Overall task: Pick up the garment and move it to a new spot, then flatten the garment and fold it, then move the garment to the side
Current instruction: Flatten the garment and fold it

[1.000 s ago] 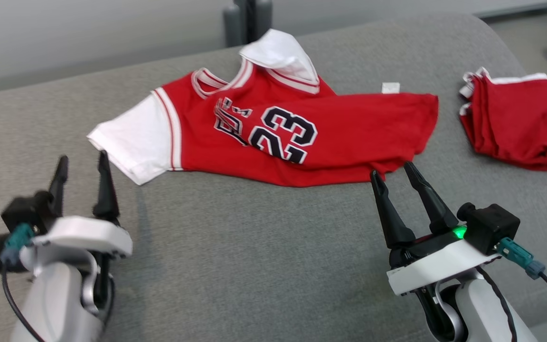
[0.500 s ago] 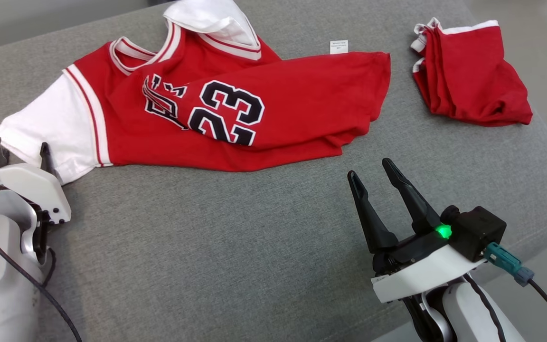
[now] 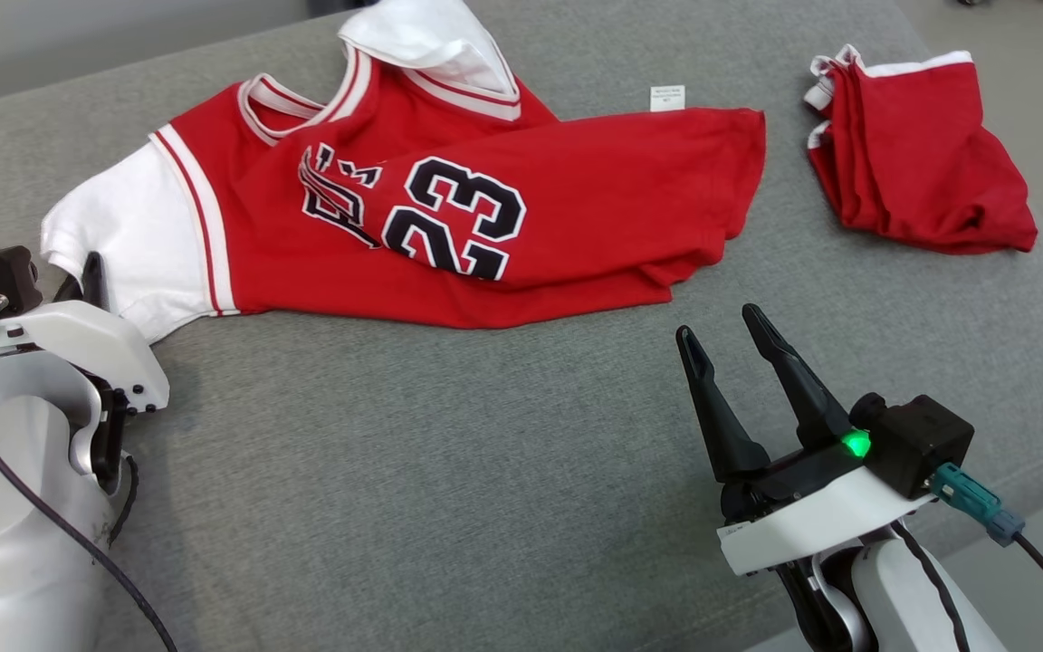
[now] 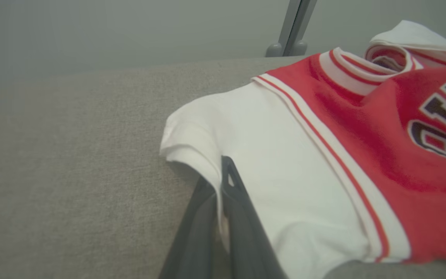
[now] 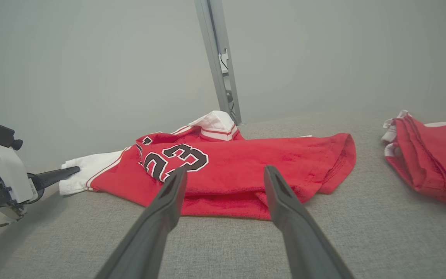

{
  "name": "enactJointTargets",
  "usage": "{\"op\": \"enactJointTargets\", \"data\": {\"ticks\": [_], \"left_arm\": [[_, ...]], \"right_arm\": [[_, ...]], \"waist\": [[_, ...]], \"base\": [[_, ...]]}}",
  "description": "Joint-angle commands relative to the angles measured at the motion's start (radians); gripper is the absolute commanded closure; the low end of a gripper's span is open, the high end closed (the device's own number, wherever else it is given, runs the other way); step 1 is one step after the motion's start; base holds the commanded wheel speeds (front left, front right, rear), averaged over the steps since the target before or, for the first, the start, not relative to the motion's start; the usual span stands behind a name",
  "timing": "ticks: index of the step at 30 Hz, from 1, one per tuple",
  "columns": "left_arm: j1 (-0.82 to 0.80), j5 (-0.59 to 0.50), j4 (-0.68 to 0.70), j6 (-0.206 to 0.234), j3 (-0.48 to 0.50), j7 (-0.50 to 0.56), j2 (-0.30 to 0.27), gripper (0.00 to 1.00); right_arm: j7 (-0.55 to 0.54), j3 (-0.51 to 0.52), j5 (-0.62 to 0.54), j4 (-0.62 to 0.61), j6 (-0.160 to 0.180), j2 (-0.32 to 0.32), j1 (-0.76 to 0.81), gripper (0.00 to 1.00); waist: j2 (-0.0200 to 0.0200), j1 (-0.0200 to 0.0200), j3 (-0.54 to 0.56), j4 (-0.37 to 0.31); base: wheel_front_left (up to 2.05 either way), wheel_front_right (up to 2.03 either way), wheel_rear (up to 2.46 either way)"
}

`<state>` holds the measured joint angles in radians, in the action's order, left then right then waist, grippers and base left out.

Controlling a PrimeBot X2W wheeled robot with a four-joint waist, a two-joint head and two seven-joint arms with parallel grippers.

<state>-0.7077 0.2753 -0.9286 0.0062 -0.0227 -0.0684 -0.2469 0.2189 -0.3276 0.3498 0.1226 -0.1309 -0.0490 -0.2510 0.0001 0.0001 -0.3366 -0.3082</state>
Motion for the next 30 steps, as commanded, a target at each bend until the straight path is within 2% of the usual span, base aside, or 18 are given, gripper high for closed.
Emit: {"op": "enactJointTargets", "data": {"ticks": [1,7,14,19,29,30], "left_arm": [[-0.001,0.004,0.005,0.003,0.003,-0.015,-0.004,1.0],[0.052,0.029,0.05,0.014,0.024,-0.133,0.02,1.0],[0.174,0.048,0.166,0.042,0.034,-0.17,0.055,1.0],[0.297,0.054,0.266,0.062,0.022,-0.13,0.08,1.0],[0.556,0.027,0.545,0.091,-0.077,0.01,0.137,1.0],[0.575,0.024,0.572,0.093,-0.085,0.028,0.139,0.96]], "right_arm": [[-0.001,0.006,-0.008,0.005,0.0,-0.004,0.004,0.0],[-0.009,0.016,-0.013,0.029,0.0,-0.004,0.017,0.0],[-0.033,0.028,-0.022,0.038,0.0,-0.004,0.04,0.0],[-0.051,0.032,-0.026,0.034,0.0,-0.005,0.06,0.0],[-0.069,0.06,-0.02,0.05,0.0,-0.005,0.089,0.0],[-0.072,0.068,-0.026,0.059,0.0,-0.005,0.093,0.0]], "waist": [[-0.0001,-0.0001,0.016,0.019],[-0.0001,-0.0001,0.077,0.094],[-0.0001,-0.0001,0.151,0.196],[-0.0001,-0.0001,0.193,0.263],[-0.0001,-0.0001,0.251,0.363],[-0.0001,-0.0001,0.253,0.368]], "base": [[0.0,0.0,0.0],[0.0,0.0,0.0],[0.0,0.0,0.0],[0.0,0.0,0.0],[0.0,0.0,0.0],[0.0,0.0,0.0]]}}
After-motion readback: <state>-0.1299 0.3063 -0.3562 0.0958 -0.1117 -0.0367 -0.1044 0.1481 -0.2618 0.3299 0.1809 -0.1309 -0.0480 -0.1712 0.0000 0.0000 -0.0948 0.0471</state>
